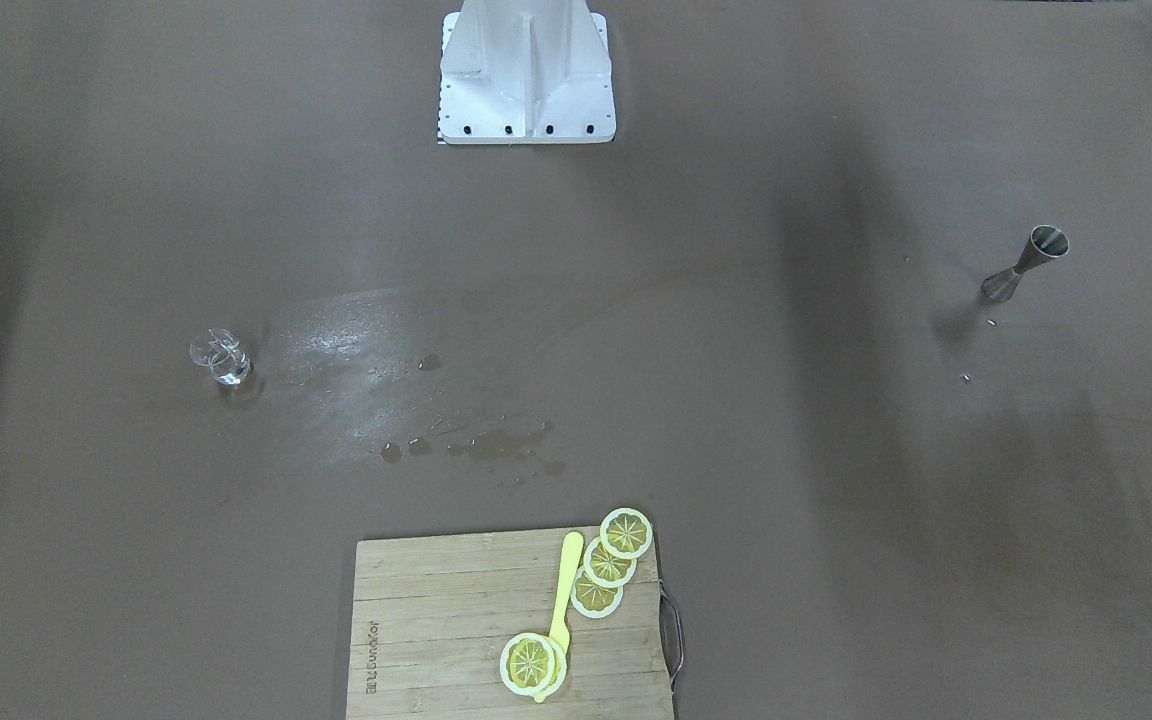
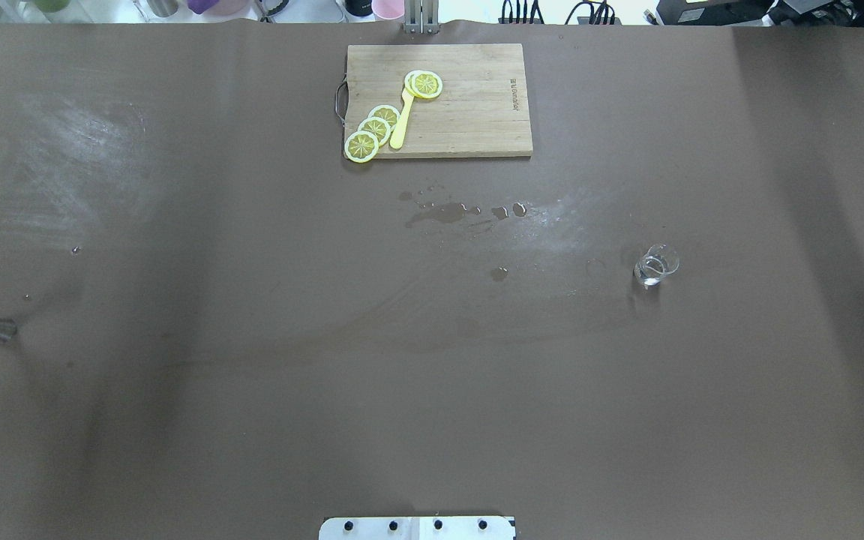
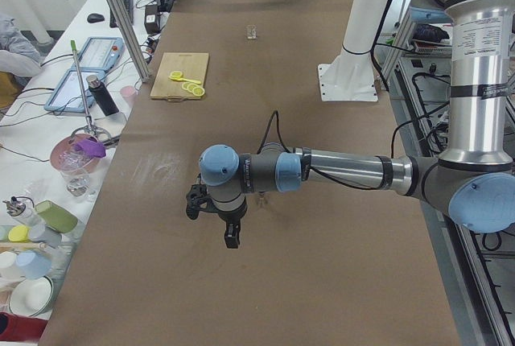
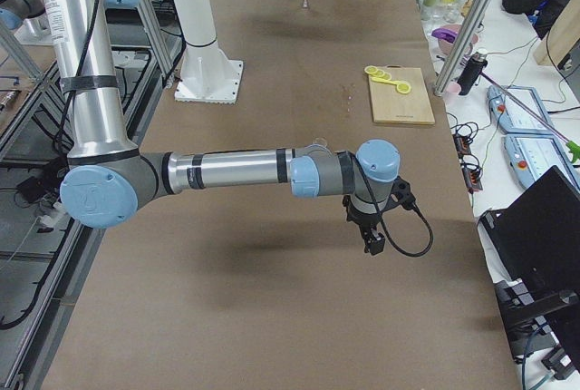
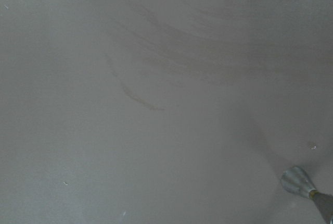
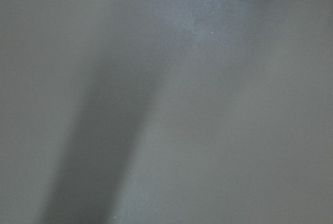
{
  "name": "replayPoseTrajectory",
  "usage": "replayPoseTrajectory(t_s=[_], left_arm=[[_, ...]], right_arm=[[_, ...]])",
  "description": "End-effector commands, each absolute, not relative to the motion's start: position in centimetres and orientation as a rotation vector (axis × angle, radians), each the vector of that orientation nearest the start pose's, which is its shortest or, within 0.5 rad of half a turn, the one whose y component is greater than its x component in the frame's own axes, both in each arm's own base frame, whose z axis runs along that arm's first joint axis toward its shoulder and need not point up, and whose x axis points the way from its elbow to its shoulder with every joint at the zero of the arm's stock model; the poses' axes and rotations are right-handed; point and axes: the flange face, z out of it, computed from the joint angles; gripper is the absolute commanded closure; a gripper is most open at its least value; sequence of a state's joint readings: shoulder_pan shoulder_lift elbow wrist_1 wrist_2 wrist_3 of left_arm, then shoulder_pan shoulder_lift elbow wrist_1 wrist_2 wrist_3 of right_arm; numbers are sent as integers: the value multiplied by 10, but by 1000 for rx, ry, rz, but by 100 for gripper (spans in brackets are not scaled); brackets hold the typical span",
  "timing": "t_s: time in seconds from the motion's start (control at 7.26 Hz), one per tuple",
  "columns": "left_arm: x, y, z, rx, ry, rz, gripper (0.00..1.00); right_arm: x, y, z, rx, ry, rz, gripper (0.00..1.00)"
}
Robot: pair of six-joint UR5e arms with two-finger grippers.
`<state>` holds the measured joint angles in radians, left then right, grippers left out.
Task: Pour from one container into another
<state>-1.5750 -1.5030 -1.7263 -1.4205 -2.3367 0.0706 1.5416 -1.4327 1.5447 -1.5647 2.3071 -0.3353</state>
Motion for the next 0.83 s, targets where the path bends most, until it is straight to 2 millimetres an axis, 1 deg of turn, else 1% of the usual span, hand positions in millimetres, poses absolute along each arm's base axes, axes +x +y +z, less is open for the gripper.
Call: replayPoseTrajectory(t_s=[0.0, 0.28, 0.41, 0.69], left_arm=[[-65, -457, 628, -28, 771, 41, 2], [-65, -453, 633, -37, 772, 38, 2], [-65, -448, 635, -43, 772, 35, 2], [-65, -446, 636, -44, 773, 34, 2]], right_arm=[[50, -558, 601, 225, -714, -390, 0], [50, -558, 601, 225, -714, -391, 0], [50, -558, 601, 225, -714, -391, 0], [50, -558, 601, 227, -714, -392, 0]])
